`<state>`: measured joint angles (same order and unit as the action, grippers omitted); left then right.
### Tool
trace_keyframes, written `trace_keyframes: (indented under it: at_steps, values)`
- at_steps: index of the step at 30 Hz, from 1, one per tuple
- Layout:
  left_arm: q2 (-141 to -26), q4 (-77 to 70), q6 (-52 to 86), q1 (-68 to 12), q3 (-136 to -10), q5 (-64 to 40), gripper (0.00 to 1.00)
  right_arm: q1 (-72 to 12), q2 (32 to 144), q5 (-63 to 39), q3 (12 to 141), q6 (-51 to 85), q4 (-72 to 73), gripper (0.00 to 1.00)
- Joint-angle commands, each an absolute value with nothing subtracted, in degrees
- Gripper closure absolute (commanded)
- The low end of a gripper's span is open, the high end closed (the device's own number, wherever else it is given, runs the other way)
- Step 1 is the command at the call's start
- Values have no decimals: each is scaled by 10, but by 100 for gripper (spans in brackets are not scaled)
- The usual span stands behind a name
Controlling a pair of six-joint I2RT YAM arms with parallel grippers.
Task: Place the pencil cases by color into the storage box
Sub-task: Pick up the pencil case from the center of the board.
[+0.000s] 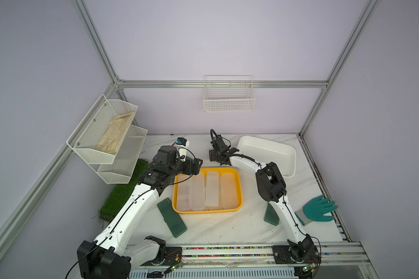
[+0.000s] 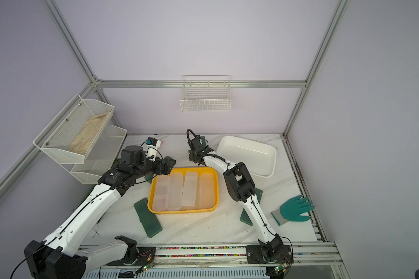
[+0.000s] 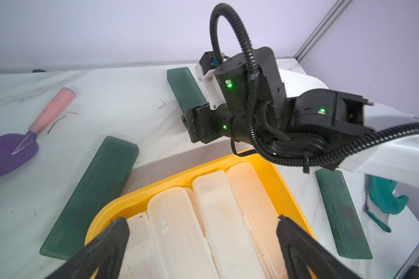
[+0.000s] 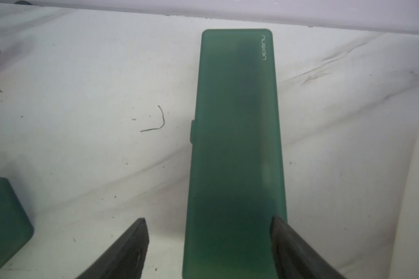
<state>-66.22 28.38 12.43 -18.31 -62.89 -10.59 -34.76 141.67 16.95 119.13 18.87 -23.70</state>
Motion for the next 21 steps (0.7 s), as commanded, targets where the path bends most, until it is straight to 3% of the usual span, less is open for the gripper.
trace_keyframes:
  at_steps: [1,21]
  values:
    - [-650,254,102,-190,-611,-126,4,-338,1427,160,1215,178,-233,19]
    - [-667,234,107,-193,-618,-111,4,-310,1494,99,1259,156,-242,19]
